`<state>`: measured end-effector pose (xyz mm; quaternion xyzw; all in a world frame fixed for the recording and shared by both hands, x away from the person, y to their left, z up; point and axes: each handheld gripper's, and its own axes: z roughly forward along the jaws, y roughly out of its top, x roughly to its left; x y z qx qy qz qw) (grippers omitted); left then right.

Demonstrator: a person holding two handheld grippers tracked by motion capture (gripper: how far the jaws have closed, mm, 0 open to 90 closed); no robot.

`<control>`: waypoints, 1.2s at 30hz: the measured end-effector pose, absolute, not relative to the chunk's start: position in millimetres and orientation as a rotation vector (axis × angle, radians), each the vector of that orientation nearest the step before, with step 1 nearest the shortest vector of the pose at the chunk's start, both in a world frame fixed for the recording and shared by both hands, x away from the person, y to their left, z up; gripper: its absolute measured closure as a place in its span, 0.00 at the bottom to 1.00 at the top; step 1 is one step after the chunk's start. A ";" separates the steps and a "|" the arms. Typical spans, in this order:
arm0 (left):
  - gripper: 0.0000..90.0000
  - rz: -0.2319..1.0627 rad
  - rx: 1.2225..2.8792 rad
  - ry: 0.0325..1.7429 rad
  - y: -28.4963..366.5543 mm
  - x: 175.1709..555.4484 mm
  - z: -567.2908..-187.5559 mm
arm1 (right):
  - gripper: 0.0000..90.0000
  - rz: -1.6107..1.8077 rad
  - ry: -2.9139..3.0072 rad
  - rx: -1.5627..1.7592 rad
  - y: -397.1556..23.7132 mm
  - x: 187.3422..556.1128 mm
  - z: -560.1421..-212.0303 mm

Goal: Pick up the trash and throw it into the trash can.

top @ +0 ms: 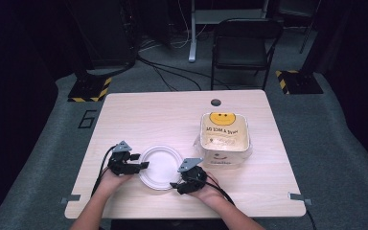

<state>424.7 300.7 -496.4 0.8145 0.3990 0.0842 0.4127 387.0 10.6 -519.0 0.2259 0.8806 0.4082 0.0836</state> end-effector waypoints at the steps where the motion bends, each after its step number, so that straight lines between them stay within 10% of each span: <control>1: 0.47 0.206 2.049 0.998 300.9 425.7 -496.6 | 0.38 1.215 2.630 0.672 11.0 387.0 -519.4; 36: 0.81 0.127 1.936 0.925 283.7 418.7 -465.6 | 0.39 1.225 2.632 0.649 6.3 383.4 -515.6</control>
